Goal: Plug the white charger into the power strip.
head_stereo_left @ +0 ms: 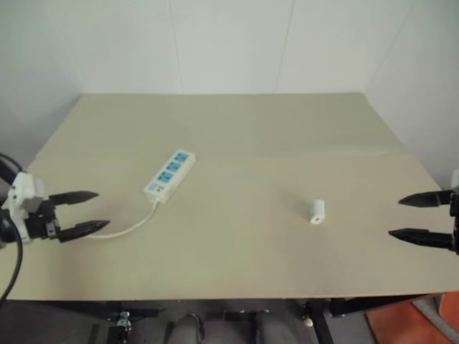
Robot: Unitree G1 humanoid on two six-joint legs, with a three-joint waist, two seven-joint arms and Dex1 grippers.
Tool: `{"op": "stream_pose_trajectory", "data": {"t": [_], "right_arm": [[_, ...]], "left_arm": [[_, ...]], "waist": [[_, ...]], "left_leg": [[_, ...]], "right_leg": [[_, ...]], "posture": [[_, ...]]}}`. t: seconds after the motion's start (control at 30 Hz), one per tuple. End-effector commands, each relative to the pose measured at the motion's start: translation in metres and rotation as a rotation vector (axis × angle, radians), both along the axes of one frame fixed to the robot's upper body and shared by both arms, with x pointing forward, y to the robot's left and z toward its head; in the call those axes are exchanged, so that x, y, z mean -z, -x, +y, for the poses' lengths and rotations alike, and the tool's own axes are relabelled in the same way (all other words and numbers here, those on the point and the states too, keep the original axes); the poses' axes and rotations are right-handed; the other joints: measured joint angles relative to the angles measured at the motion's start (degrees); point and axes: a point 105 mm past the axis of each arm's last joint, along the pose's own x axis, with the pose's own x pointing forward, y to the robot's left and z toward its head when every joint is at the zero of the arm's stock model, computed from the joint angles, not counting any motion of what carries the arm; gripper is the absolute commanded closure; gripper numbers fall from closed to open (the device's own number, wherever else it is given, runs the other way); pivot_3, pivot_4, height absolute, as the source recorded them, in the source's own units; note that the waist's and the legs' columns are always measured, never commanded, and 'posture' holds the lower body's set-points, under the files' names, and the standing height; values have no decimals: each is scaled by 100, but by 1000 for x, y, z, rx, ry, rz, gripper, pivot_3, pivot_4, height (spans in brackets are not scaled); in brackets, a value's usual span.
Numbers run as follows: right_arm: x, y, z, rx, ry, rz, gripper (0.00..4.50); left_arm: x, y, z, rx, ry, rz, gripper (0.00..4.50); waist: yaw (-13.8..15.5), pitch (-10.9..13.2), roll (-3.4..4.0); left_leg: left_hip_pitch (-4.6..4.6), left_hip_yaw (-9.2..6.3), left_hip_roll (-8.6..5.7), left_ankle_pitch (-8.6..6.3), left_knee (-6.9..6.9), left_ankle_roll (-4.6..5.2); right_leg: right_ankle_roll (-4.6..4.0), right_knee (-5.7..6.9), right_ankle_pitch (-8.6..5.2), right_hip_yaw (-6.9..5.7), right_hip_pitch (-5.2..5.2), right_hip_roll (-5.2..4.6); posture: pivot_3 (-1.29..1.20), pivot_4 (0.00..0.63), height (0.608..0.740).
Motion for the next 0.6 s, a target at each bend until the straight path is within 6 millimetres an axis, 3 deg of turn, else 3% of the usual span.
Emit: {"op": "stream_pose_trajectory", "data": {"t": [0.03,0.6], "right_arm": [[-9,0,1,-13,29,-55,0],[-6,-3,-4,13,46,-65,0]], "left_arm": [[-11,2,-1,-2,9,-44,46],[-2,-3,-4,-67,25,-92,46]], "waist": [[0,0,0],[3,0,0]], "left_leg": [[0,0,0,0,0,0],[1,0,1,0,0,0]], "right_leg": [[0,0,0,0,0,0],[0,0,0,0,3,0]], "posture": [[0,150,740],[0,150,740]]}}
